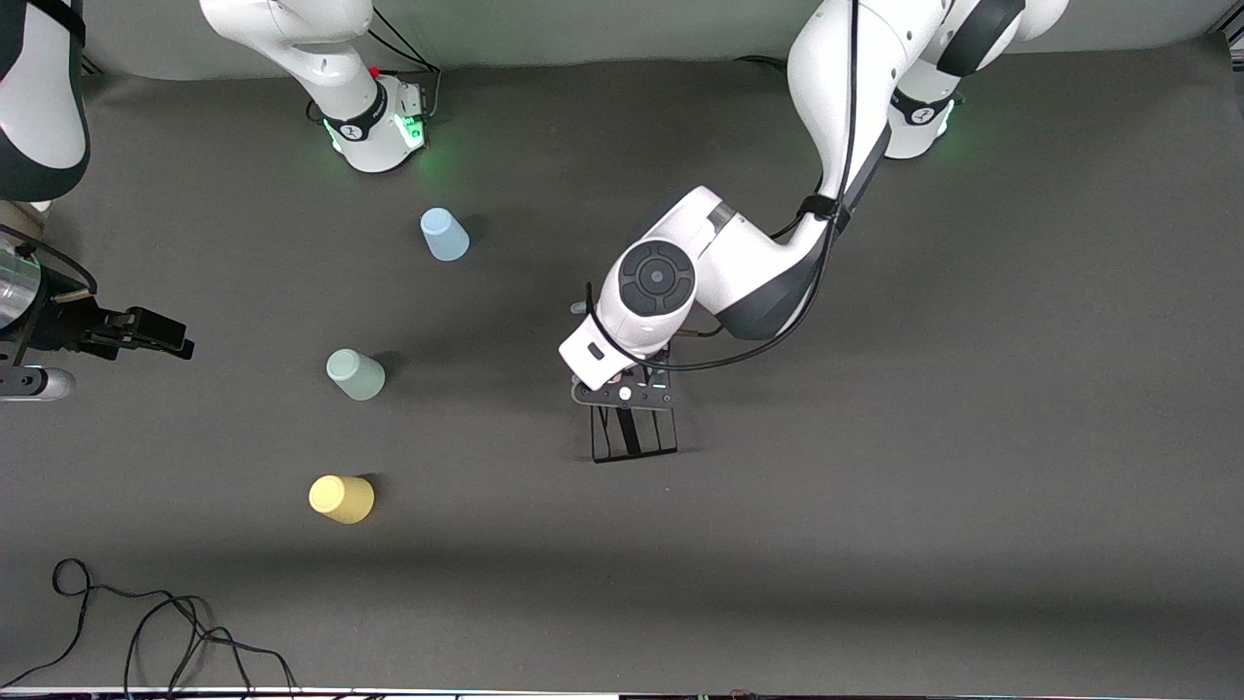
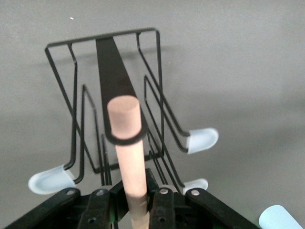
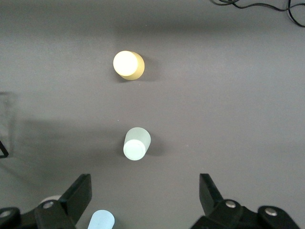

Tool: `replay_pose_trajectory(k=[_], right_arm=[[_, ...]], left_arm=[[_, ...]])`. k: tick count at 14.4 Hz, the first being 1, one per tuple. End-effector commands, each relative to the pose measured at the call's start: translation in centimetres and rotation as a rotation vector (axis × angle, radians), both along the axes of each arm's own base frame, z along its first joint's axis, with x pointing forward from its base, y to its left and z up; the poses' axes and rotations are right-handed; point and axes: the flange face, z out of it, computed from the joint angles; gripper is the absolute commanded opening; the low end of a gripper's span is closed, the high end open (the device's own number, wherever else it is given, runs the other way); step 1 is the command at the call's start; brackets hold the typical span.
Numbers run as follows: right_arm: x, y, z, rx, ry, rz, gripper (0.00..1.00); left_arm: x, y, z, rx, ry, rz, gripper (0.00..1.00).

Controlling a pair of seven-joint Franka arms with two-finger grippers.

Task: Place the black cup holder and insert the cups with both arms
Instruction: 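Release the rack and withdraw the left gripper while the right gripper moves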

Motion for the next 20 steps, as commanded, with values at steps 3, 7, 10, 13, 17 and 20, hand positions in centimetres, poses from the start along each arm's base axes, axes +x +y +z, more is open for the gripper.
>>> replay_pose_trajectory(k=[3, 7, 10, 13, 17, 20], right_arm=[[-0.3, 0.2, 0.3, 0.003, -0.001, -0.008, 1.0], [-0.3, 0.2, 0.3, 0.003, -0.002, -0.008, 1.0], [-0.4, 0.2, 0.3, 0.003, -0.001, -0.001, 1.0], [-2.5, 2.3, 0.7, 0.004, -0.024, 0.035, 1.0], [-7.6, 5.3, -0.8, 0.009, -0.037, 0.077, 1.0], [-9.2, 5.4, -4.9, 0.01, -0.021, 0.103, 1.0]], left_arm=[[-0.2, -0.4, 0.7, 0.004, -0.024, -0.016, 1.0], [0.1, 0.3, 1.6, 0.01, -0.022, -0.007, 1.0], [1.7, 4.6, 5.5, 0.059, 0.004, 0.013, 1.0], [3.0, 12.4, 12.5, 0.111, 0.026, -0.011, 1.0], [3.9, 22.4, 17.2, 0.329, 0.027, -0.142, 1.0], [5.3, 30.2, 19.7, 0.334, 0.033, -0.102, 1.0]])
